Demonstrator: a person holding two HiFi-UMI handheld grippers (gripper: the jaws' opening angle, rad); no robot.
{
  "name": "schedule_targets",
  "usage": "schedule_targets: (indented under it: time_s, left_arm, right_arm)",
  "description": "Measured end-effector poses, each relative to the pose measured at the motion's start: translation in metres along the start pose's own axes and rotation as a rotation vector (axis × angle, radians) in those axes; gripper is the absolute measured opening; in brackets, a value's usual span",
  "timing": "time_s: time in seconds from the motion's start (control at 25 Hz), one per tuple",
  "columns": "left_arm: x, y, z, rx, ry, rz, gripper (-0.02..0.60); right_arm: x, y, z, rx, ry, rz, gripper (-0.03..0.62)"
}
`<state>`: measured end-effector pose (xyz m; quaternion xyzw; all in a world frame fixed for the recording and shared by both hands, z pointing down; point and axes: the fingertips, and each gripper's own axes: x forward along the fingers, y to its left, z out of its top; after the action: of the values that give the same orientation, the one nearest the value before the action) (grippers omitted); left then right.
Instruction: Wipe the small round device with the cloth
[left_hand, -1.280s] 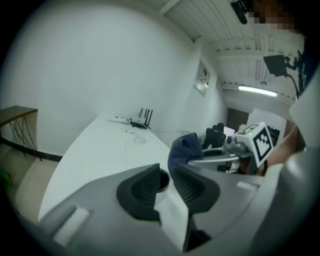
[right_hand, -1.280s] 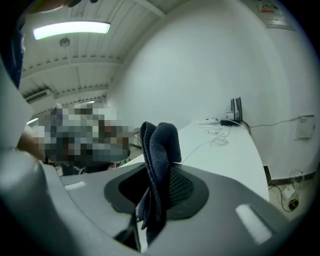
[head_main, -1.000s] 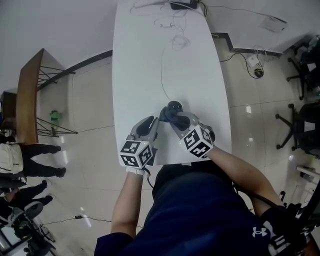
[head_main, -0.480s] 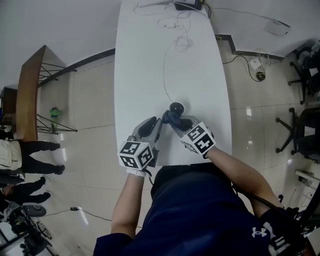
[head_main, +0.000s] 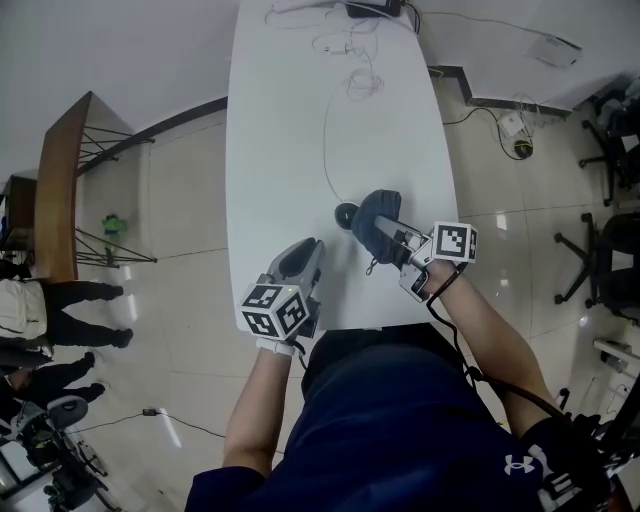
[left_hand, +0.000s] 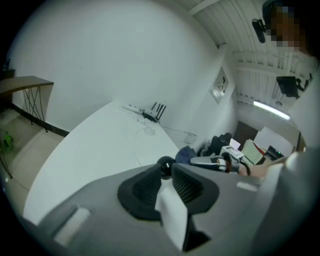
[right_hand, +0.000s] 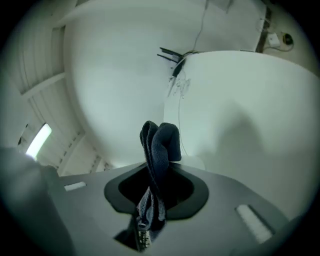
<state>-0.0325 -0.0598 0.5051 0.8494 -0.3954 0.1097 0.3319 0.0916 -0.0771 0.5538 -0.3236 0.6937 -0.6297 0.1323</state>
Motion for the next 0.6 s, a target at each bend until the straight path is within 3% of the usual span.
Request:
schedule_targets:
  time_s: [0.12, 0.2, 0.24, 0.4, 0.44, 0.48, 0.6]
  left_arm:
    - [0.001, -0.009, -0.001, 0.005, 0.006, -0.012, 0.067]
    - [0.001, -0.012, 0.0, 0.009, 0.005, -0.014, 0.067]
    - [0.001, -0.013, 0.001, 0.01, 0.002, -0.013, 0.067]
    - [-0.005, -0.009, 0.002, 0.0, -0.021, -0.007, 0.067]
    - [-0.007, -0.008, 0.002, -0.007, -0.028, -0.007, 0.067]
    - [-0.01, -0.007, 0.003, -0.016, -0.035, -0.007, 0.067]
    - [-0.017, 0.0, 0.002, -0.053, -0.056, -0.004, 0.064]
  right_arm:
    - [-0.008, -0.028, -0.003, 0.107, -0.024, -0.007, 0.091]
    - [-0.009, -0.032, -0.003, 0.096, -0.029, -0.014, 0.091]
    - [-0.009, -0.028, -0.001, 0.046, -0.032, -0.025, 0.091]
    - [-0.013, 0.01, 0.022, -0.323, -0.071, -0.161, 0.091]
    - [-0.01, 0.023, 0.026, -0.367, -0.073, -0.173, 0.091]
    - [-0.006, 0.033, 0.027, -0.365, -0.065, -0.165, 0.091]
    - [0.015, 0.047, 0.015, -0.195, -0.016, -0.122, 0.091]
